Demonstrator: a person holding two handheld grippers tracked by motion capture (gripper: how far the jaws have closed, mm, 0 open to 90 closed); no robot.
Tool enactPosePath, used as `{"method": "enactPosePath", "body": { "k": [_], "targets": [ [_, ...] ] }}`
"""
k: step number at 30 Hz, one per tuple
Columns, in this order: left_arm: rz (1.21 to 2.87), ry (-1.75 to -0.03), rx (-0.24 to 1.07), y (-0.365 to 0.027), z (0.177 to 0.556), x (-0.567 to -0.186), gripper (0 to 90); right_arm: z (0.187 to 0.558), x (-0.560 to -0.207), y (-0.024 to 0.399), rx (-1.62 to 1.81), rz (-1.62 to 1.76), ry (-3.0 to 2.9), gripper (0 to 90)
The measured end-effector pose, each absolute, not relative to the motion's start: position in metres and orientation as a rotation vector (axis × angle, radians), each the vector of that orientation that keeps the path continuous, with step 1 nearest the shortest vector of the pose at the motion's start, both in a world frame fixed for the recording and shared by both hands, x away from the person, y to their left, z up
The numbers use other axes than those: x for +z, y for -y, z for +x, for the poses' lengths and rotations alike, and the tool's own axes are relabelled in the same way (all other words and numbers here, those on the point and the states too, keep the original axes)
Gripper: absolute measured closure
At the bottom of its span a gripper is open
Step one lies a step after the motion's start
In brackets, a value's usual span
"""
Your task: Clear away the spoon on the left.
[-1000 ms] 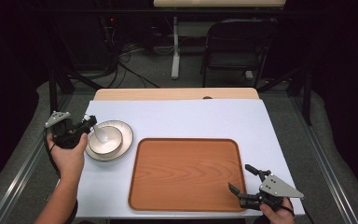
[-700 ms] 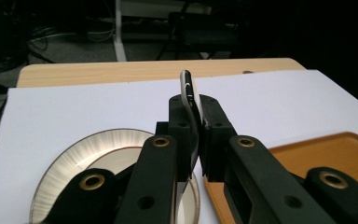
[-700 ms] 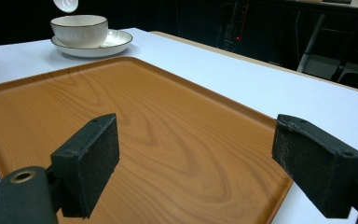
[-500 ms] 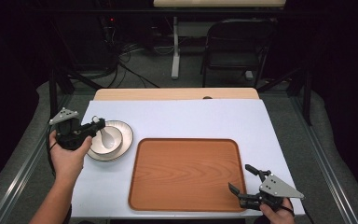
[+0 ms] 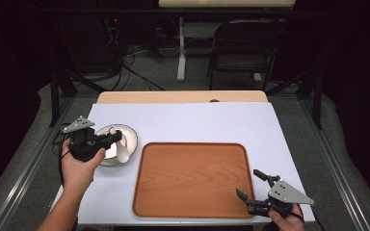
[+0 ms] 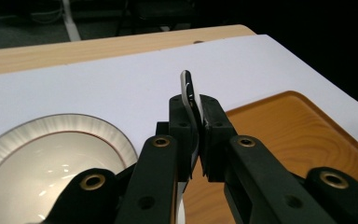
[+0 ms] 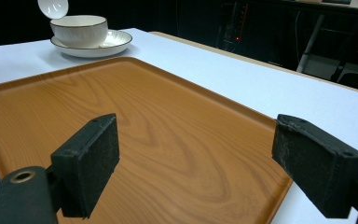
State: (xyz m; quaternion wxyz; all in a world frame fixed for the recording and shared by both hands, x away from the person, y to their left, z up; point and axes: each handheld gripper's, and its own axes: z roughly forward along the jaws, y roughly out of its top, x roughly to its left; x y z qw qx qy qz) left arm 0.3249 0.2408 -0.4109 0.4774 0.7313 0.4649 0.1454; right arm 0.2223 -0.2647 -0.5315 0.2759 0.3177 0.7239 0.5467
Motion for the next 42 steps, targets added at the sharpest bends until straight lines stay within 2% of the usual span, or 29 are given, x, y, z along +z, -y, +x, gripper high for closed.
{"method": "enactPosePath", "body": {
  "k": [10,33,42],
  "targets": [
    [1.884,-1.097,0.237,-0.218,0.324,-0.416,85.3,0.222,-0.531,0.265,1.469,0.855,-1.944,14.3],
    [1.937,-1.06,0.118,-0.192,0.321,-0.43,85.3,0.222,-0.531,0.265,1.472,0.856,-1.942,14.3],
    [1.977,-1.08,0.029,-0.183,0.318,-0.456,85.3,0.221,-0.531,0.265,1.471,0.849,-1.944,14.3]
  ]
}}
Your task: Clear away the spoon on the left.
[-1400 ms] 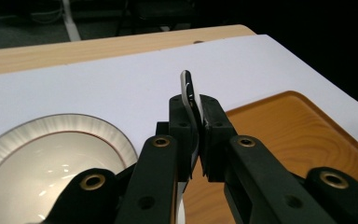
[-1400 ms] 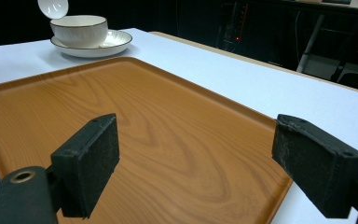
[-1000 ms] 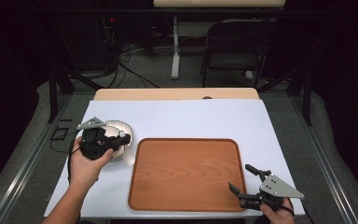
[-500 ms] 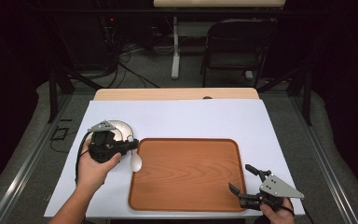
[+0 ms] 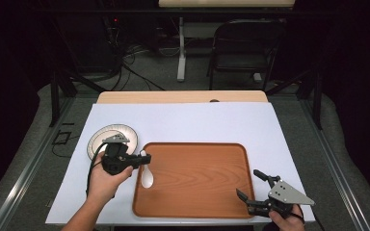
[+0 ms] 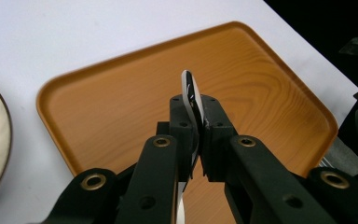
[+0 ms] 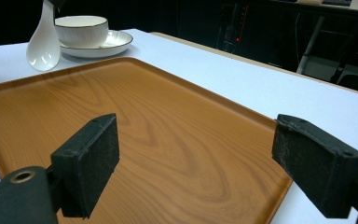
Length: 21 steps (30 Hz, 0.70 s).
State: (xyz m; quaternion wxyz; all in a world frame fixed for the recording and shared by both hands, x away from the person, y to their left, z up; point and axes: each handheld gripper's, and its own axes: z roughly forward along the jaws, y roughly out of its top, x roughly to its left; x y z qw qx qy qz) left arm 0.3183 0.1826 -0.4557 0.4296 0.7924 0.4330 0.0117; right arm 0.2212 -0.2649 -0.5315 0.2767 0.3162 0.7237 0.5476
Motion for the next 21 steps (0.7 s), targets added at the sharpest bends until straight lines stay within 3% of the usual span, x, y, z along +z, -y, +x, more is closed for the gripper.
{"method": "enactPosePath", "body": {
  "k": [21],
  "targets": [
    [1.995,-1.085,-0.144,-0.16,0.324,-0.489,85.2,0.221,-0.531,0.265,1.474,0.854,-1.942,14.3]
  ]
}}
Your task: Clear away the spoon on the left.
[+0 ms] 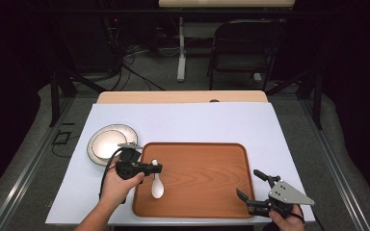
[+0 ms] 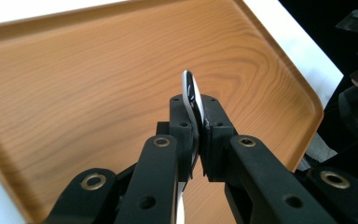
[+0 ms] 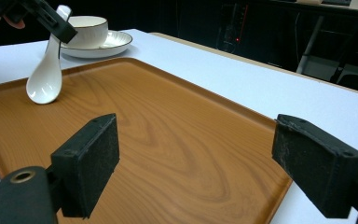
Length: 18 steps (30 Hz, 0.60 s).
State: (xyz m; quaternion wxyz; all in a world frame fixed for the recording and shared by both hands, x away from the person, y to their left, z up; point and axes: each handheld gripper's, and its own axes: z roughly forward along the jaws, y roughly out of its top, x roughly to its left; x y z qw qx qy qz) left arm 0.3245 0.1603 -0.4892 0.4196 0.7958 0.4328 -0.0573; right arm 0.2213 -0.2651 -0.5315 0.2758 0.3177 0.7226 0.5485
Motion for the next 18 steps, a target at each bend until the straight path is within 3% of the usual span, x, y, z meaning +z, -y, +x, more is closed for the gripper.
{"method": "enactPosePath", "body": {
  "k": [18],
  "targets": [
    [1.833,-1.347,-0.255,-0.157,0.357,-0.517,84.8,0.221,-0.531,0.265,1.47,0.839,-1.939,14.3]
  ]
}}
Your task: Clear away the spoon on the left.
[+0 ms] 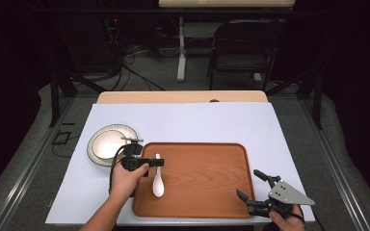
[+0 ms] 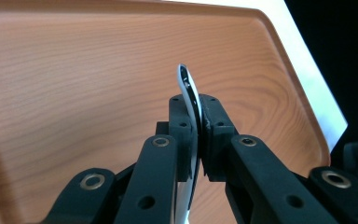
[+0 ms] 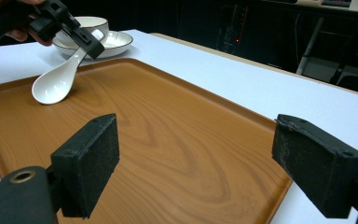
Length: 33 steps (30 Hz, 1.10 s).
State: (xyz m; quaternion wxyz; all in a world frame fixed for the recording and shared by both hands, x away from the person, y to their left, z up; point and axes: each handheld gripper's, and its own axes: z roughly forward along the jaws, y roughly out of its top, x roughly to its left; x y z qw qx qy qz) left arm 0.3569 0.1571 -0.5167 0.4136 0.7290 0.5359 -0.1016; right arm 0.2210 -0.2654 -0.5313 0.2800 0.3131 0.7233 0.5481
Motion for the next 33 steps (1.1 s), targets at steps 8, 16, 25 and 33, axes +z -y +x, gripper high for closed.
{"method": "enactPosePath", "body": {
  "k": [8,16,25,33],
  "targets": [
    [1.762,-1.452,-0.332,-0.161,0.368,-0.534,84.7,0.221,-0.531,0.265,1.47,0.838,-1.941,14.3],
    [1.732,-1.514,-0.338,-0.164,0.373,-0.543,82.2,0.221,-0.531,0.265,1.473,0.846,-1.944,14.3],
    [1.779,-1.539,-0.287,-0.165,0.374,-0.547,76.5,0.221,-0.531,0.265,1.473,0.848,-1.945,14.3],
    [1.82,-1.541,-0.183,-0.166,0.371,-0.545,69.7,0.221,-0.531,0.265,1.473,0.846,-1.944,14.3]
  ]
}}
